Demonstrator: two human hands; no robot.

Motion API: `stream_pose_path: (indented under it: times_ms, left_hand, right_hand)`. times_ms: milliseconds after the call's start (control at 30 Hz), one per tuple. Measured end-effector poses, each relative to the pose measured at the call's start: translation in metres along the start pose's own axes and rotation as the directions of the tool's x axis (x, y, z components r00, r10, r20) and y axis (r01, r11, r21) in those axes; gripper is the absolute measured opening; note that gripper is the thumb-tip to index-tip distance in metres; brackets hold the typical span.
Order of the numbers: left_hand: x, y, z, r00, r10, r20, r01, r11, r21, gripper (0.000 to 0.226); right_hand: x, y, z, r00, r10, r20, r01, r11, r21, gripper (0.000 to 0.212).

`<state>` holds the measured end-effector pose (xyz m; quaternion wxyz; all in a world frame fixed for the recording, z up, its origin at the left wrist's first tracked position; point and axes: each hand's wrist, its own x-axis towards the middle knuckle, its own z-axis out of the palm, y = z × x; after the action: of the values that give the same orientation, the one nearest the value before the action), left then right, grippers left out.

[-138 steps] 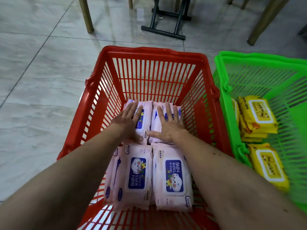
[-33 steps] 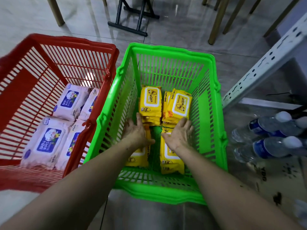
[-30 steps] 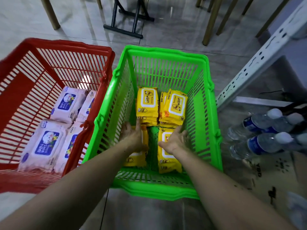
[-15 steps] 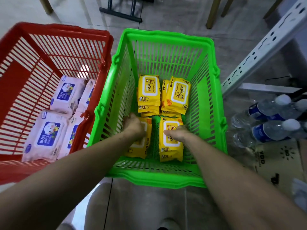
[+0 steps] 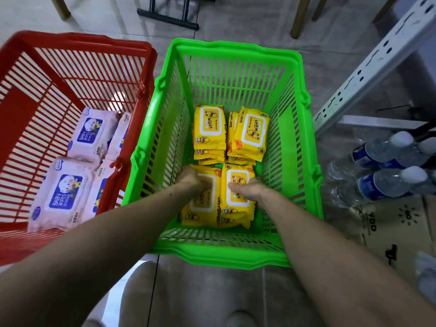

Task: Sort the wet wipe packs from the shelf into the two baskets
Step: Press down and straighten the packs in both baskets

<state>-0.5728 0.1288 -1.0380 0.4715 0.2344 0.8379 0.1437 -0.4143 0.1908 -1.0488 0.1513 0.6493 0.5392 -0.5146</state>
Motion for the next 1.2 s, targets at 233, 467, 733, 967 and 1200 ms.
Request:
stream_pose_path:
  times_ms: [233,467,733,967,1200]
  left_hand:
    - [0.009,0.002,-0.002,0.989,0.145,-0.021,-0.141,0.982,0.130,0.067]
    - [-0.011,-0.017,-0.005,0.839,0.486,0.243,-0.392,0.230,0.891,0.104]
    - [0.009,-0.025,0.003,0.833,0.414,0.367,-0.463,0.157,0.872,0.107]
    - [-0.003,-0.025,0.008,0.870,0.403,0.284,-0.388,0.202,0.899,0.131]
    - [-0.008,-0.039,0.012,0.797,0.414,0.440,-0.454,-0.070,0.888,0.102]
  right_hand:
    - [-0.005,-0.001,0.002,0.998,-0.012,-0.065,0.004,0.992,-0.126,0.101]
    - [-0.016,0.010,0.013,0.862,-0.496,-0.101,0.250,0.590,-0.768,0.102]
    - [0.012,0.025,0.029,0.879,-0.475,0.029,0.290,0.487,-0.824,0.106]
    - [0.002,0.019,0.032,0.945,-0.322,-0.056,0.184,0.667,-0.722,0.135]
    - [-0.019,0.033,0.037,0.942,-0.332,0.052,0.196,0.419,-0.886,0.097]
